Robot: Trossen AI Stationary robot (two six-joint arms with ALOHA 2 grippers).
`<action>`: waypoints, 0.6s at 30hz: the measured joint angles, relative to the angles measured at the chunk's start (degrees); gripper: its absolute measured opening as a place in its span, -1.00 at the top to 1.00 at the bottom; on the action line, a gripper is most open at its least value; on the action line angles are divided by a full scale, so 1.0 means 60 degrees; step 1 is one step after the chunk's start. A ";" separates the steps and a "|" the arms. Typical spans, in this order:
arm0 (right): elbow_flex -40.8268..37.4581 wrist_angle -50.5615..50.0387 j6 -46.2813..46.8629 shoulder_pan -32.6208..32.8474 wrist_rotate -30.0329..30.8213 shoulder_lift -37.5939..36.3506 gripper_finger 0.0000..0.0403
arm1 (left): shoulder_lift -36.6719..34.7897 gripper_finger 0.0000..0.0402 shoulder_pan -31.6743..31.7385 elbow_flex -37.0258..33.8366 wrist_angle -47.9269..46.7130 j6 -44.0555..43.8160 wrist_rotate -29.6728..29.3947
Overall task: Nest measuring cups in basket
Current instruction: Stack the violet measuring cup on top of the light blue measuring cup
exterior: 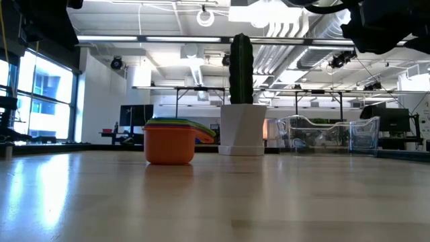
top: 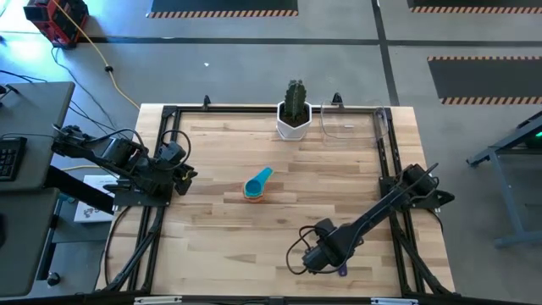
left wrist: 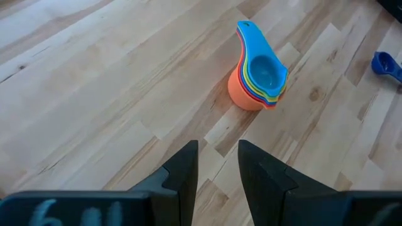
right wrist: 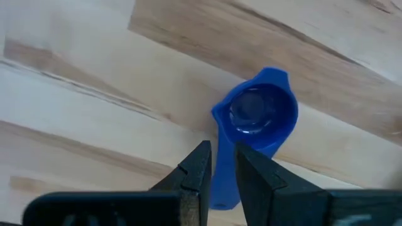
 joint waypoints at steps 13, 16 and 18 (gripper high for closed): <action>-0.0274 0.1218 -0.0282 -0.0004 -0.0117 0.0000 0.70 | 0.0000 0.48 0.0000 0.0000 -0.0004 -0.0007 0.0000; -0.0291 0.1335 -0.0456 0.0000 -0.0151 0.0000 0.70 | 0.0001 0.48 0.0000 0.0000 -0.0003 -0.0006 -0.0002; -0.0294 0.1342 -0.0420 0.0000 -0.0105 0.0000 0.70 | -0.0002 0.48 0.0000 0.0000 0.0000 -0.0007 -0.0004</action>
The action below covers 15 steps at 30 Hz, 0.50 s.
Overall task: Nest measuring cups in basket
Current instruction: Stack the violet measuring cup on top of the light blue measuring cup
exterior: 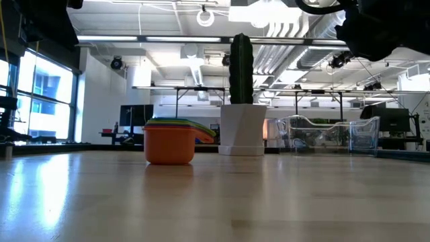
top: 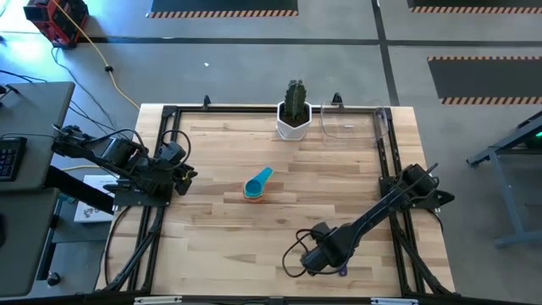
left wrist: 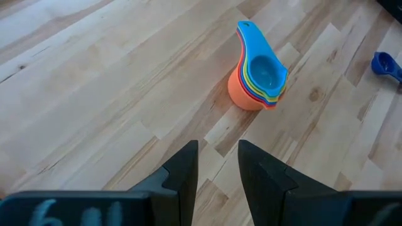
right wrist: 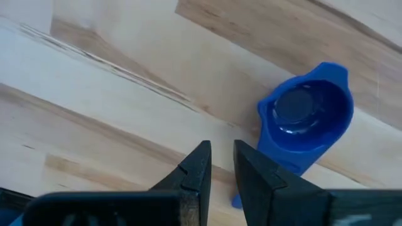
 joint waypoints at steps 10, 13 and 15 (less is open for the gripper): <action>0.0000 -0.0133 0.0030 0.0110 -0.0282 0.0000 0.47 | 0.0003 0.48 0.0000 0.0000 -0.0002 -0.0015 0.0000; 0.0001 -0.0522 0.0348 0.0223 0.0382 0.0000 0.35 | 0.0000 0.48 0.0000 0.0000 -0.0003 -0.0011 0.0000; -0.0009 -0.0747 0.0557 0.0248 0.0603 0.0000 0.31 | -0.0001 0.48 0.0000 0.0000 0.0000 -0.0015 0.0000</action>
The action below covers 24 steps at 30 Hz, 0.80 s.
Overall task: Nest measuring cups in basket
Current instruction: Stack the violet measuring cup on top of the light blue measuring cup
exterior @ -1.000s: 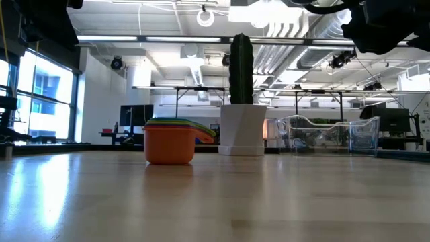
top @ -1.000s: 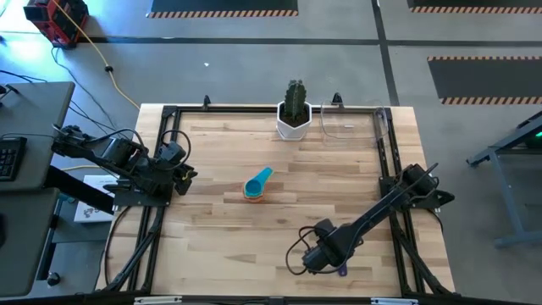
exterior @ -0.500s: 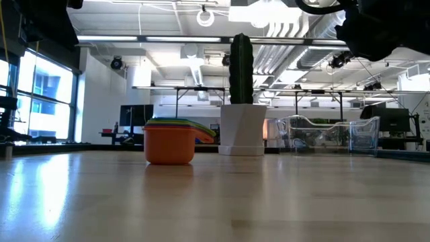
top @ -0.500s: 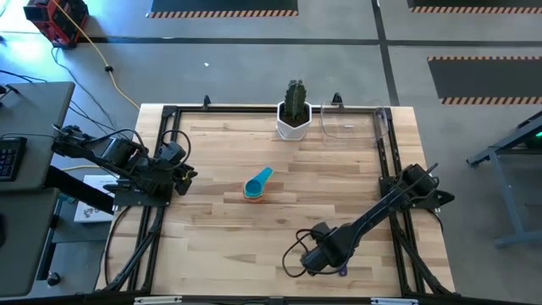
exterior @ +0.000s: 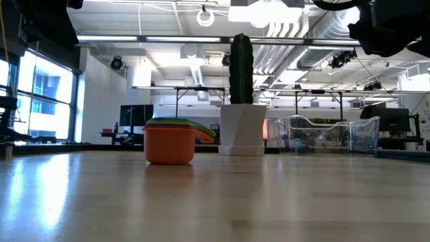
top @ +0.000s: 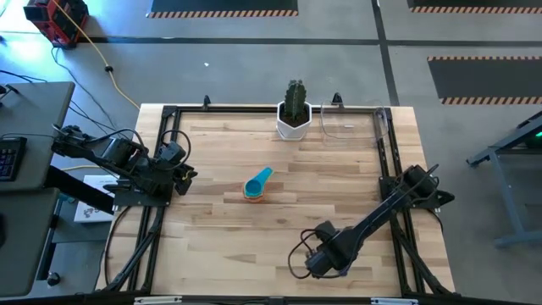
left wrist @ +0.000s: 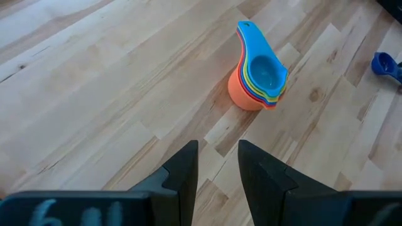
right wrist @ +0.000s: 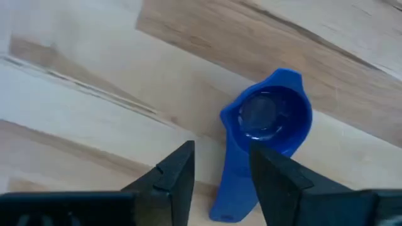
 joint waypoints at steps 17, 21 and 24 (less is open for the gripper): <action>-0.1522 0.1410 0.0135 -0.0267 -0.0802 -0.0004 0.42 | 0.0003 0.48 0.0002 0.0000 0.0000 -0.0253 -0.0004; -0.1524 0.1478 -0.0131 -0.0352 -0.0805 -0.0004 0.74 | 0.0003 0.48 0.0000 0.0000 0.0000 -0.0259 -0.0004; -0.1516 0.1493 -0.0545 -0.0412 -0.0878 -0.0028 0.94 | 0.0002 0.48 0.0001 0.0001 0.0000 -0.0259 -0.0004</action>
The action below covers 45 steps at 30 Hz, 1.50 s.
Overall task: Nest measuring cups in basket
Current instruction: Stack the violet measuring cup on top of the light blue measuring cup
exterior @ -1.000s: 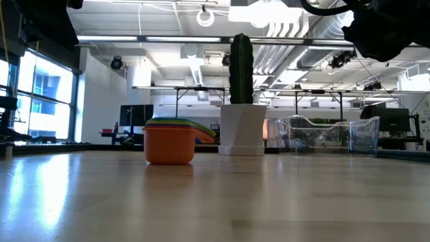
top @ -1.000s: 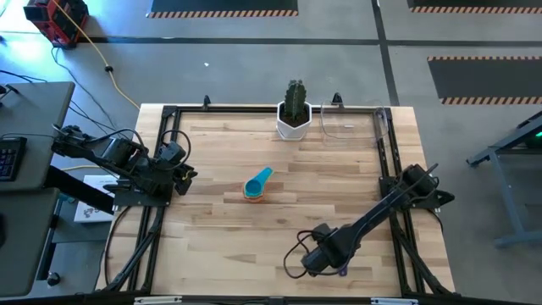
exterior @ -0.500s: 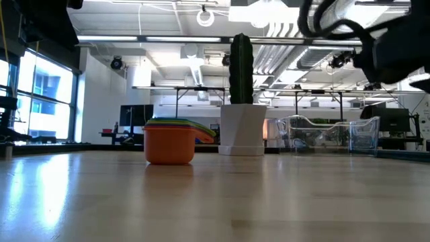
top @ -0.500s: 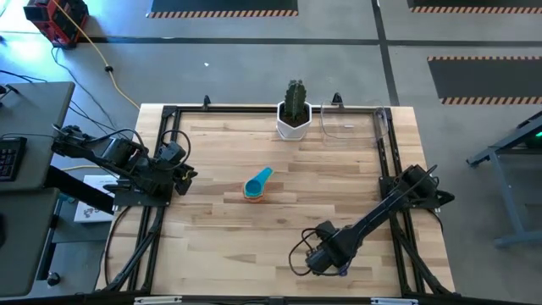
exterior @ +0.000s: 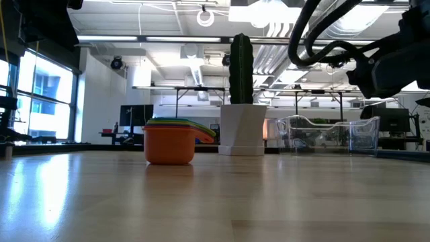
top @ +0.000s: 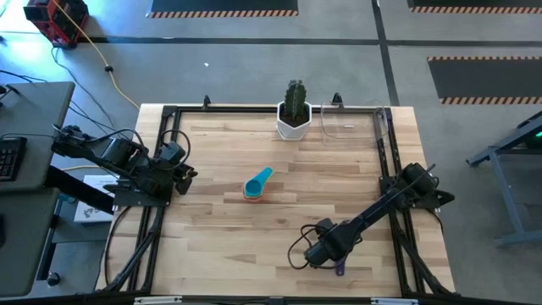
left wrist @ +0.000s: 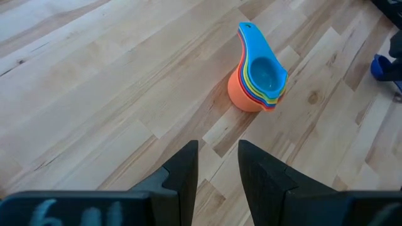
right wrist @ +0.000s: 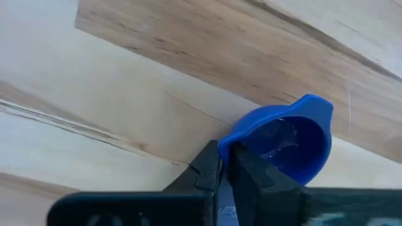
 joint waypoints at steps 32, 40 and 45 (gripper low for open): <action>0.3133 0.1354 -1.8017 -0.3766 0.4262 0.0024 1.00 | 0.0287 0.48 0.0003 0.0002 0.0235 -0.2488 -0.0503; 0.3112 0.2346 -2.2452 -0.4327 0.4175 0.0024 1.00 | 0.0666 0.48 -0.0001 0.0006 0.0580 -0.2498 -0.0499; 0.3108 0.3040 -2.5014 -0.4324 0.4066 0.0024 1.00 | 0.0738 0.48 0.0003 0.0006 0.0579 -0.2853 -0.0377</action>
